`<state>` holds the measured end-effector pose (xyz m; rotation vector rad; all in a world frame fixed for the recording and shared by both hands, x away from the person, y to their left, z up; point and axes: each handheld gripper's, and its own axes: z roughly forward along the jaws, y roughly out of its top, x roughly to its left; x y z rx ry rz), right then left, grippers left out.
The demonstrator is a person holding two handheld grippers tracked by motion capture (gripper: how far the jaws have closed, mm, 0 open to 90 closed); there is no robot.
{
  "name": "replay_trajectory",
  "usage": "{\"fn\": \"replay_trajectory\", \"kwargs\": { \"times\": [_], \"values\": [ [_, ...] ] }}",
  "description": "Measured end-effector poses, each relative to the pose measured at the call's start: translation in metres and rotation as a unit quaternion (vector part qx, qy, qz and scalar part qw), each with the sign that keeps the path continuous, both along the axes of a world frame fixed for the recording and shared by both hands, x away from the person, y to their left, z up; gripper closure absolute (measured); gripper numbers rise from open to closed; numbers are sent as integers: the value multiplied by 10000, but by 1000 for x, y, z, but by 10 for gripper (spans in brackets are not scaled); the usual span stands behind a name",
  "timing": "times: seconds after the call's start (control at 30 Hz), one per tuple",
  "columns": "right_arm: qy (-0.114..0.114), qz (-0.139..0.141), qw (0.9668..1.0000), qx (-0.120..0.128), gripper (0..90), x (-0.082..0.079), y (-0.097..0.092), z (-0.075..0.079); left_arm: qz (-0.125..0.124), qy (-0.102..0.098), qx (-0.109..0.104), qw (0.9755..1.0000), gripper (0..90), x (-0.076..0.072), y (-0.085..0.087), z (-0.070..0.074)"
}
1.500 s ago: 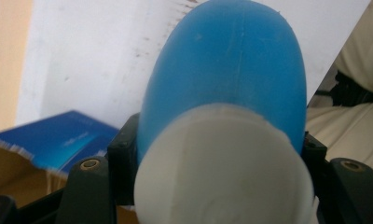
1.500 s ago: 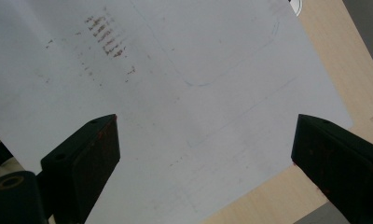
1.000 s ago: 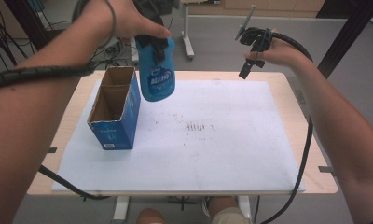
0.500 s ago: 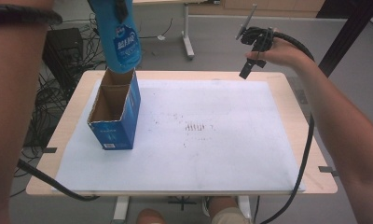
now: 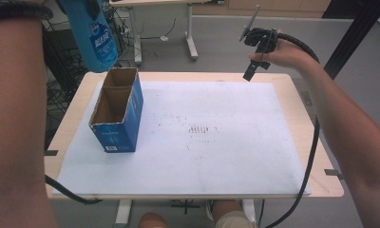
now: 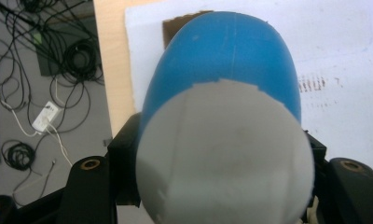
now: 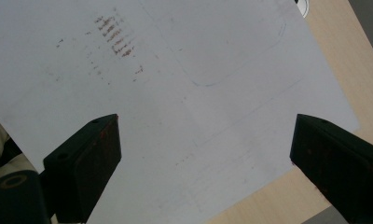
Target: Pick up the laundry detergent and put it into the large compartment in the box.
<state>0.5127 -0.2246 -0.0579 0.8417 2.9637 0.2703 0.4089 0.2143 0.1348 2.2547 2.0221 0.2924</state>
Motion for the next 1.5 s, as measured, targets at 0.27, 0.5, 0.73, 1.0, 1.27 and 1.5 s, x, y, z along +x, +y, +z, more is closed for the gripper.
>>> {"fn": "replay_trajectory", "kwargs": {
  "times": [0.27, 0.5, 0.73, 1.0, 1.27, 1.5],
  "values": [
    [5, 34, 10000, -4, 86, -1, 2, -1, 334, 84, 10, 9994, 379, 7, 13, -19],
    [-2, 27, 10000, -13, 86, -1, 3, -1, 481, 74, -91, 9988, 378, 10, 22, -37],
    [-3, 52, 10000, -20, 86, -1, 6, -1, 584, 169, -133, 9981, 379, 15, 26, -60],
    [30, 66, 10000, -18, 86, -1, 8, -6, 686, 277, -277, 9969, 379, 17, 35, -92],
    [57, 104, 9999, -28, 86, 0, 10, -9, 725, 449, -354, 9957, 378, 20, 40, -125],
    [84, 118, 9999, -56, 86, 1, 15, -11, 691, 451, -338, 9960, 379, 21, 38, -147]
  ]
}}
